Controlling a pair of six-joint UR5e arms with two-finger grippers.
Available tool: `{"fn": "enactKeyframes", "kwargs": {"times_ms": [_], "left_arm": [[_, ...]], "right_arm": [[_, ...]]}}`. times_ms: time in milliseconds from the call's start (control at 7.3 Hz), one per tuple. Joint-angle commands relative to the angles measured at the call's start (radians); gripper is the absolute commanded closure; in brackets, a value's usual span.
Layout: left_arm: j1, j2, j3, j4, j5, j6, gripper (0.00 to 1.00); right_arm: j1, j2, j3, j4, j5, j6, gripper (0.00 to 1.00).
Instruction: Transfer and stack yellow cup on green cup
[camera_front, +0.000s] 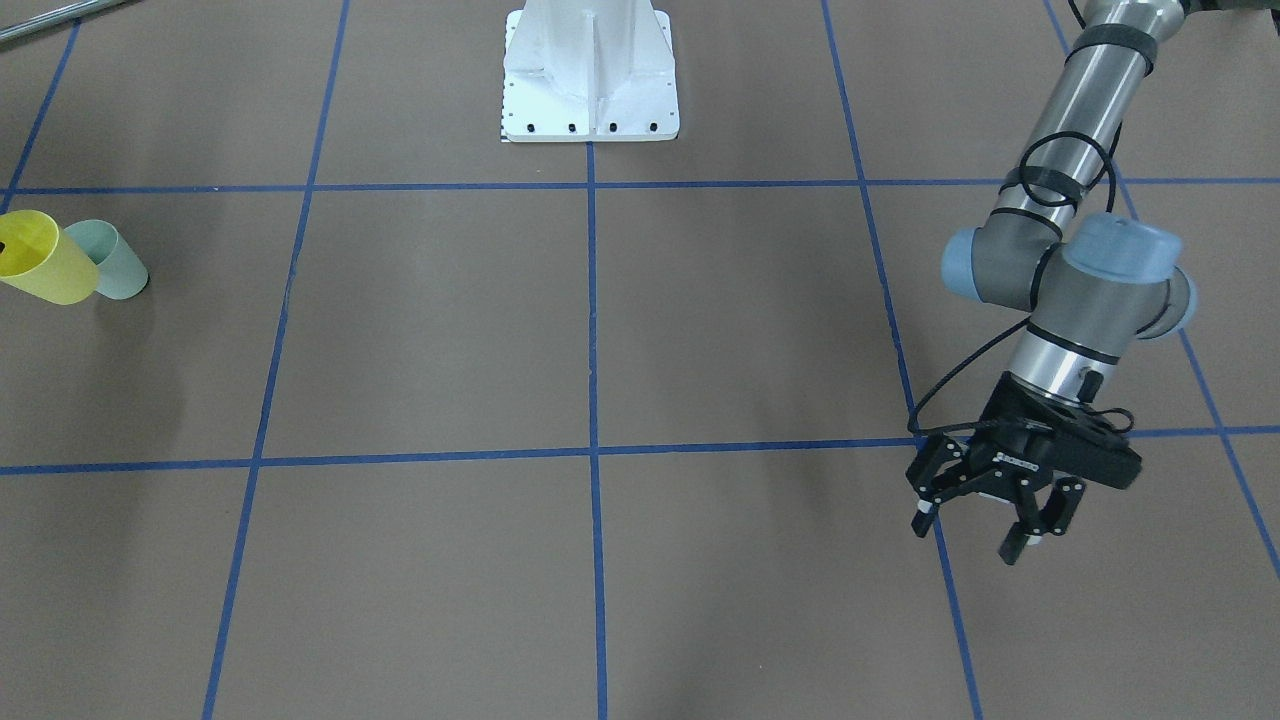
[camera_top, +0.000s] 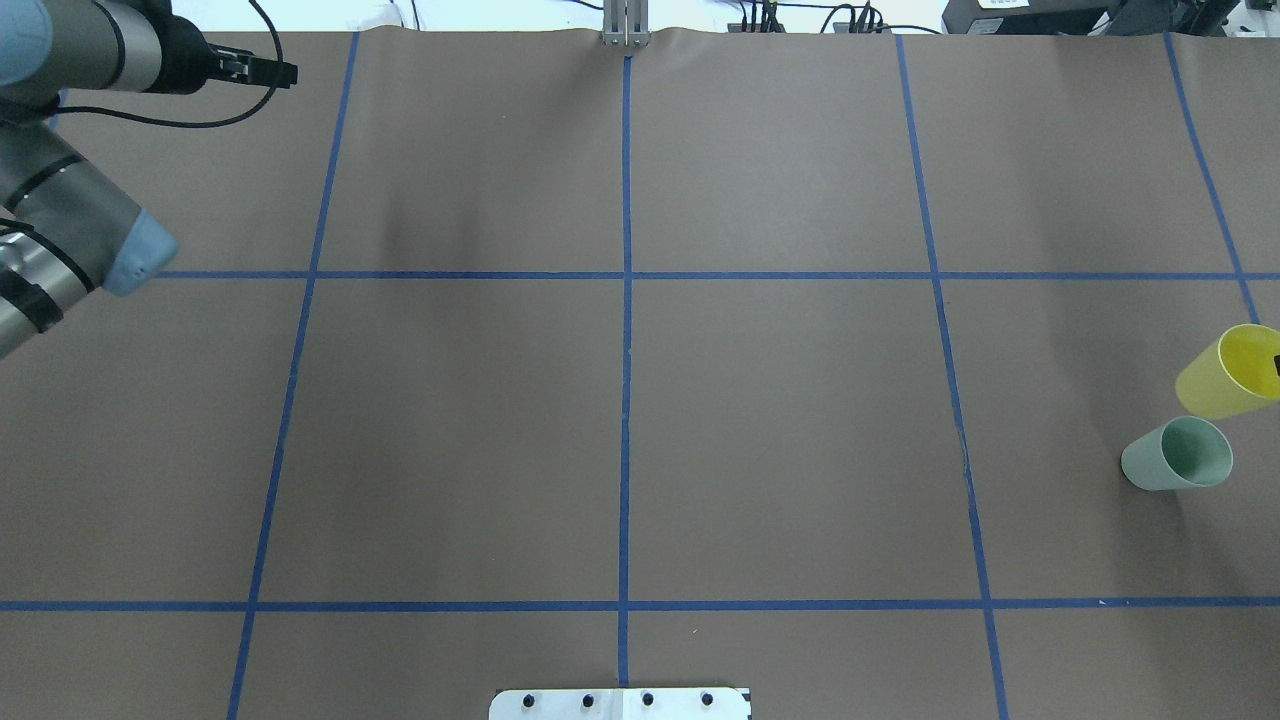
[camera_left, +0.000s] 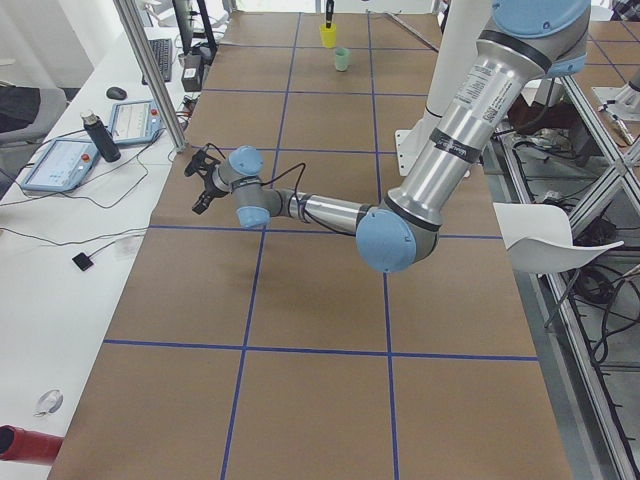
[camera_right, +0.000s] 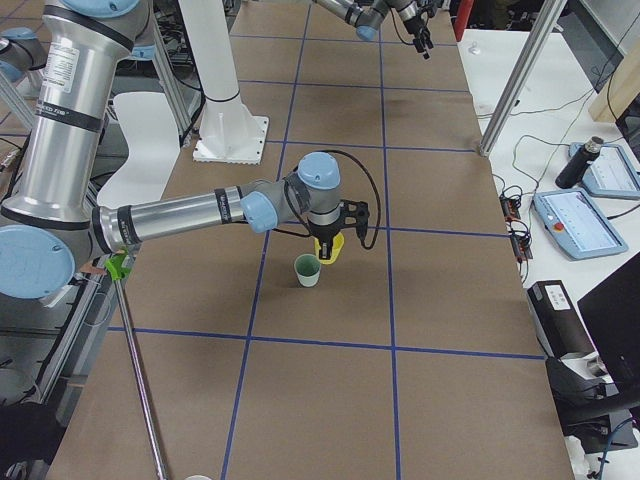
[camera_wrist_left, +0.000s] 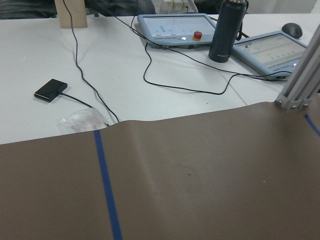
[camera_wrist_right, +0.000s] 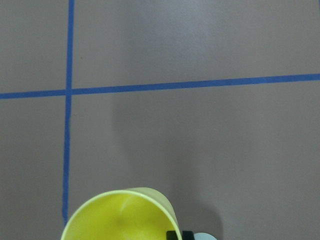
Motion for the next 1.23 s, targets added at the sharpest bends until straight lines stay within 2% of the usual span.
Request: {"fn": "enactKeyframes", "kwargs": {"times_ms": [0,1096], "left_arm": [[-0.044,-0.007,0.001,0.082,-0.034,0.093,0.00],[-0.044,-0.010,-0.002,0.082,-0.034,0.093,0.00]], "right_arm": [[-0.002,-0.043,0.005,0.002,0.004,-0.032,1.00],[-0.033,-0.043,-0.018,0.001,0.069,-0.031,1.00]]}}
